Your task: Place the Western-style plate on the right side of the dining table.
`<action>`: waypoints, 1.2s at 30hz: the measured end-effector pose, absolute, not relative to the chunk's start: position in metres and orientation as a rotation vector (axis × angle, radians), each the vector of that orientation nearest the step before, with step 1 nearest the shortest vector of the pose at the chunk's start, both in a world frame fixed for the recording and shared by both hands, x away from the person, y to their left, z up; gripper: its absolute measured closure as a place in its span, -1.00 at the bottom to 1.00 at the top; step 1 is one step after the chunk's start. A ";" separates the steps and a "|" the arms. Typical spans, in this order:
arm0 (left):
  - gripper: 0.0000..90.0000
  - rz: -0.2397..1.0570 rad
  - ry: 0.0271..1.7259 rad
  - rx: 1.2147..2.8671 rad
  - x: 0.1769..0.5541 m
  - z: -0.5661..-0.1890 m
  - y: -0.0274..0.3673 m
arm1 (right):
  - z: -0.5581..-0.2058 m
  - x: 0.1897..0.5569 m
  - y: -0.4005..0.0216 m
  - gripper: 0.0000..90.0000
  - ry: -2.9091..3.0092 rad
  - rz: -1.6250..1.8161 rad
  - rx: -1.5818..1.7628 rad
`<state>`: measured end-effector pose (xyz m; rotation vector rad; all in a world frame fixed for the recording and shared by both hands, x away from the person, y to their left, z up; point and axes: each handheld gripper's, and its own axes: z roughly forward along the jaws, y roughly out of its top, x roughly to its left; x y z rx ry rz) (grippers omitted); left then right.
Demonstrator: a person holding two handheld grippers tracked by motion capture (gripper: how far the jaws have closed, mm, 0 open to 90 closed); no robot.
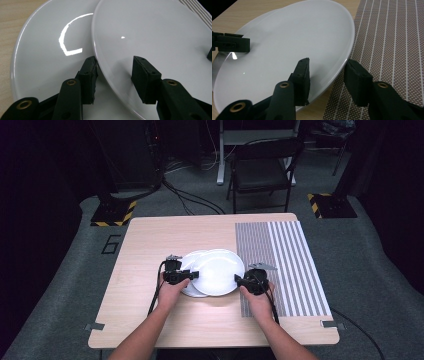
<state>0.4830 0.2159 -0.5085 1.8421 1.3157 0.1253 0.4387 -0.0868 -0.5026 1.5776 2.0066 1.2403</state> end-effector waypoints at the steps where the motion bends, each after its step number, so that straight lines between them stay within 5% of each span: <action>1: 0.21 0.118 1.318 1.838 0.483 -0.508 0.216 | -0.503 0.439 -0.087 0.24 2.003 1.242 1.586; 36: 0.30 0.128 1.338 1.770 0.476 -0.497 0.217 | -0.496 0.431 -0.080 0.17 2.003 1.291 1.596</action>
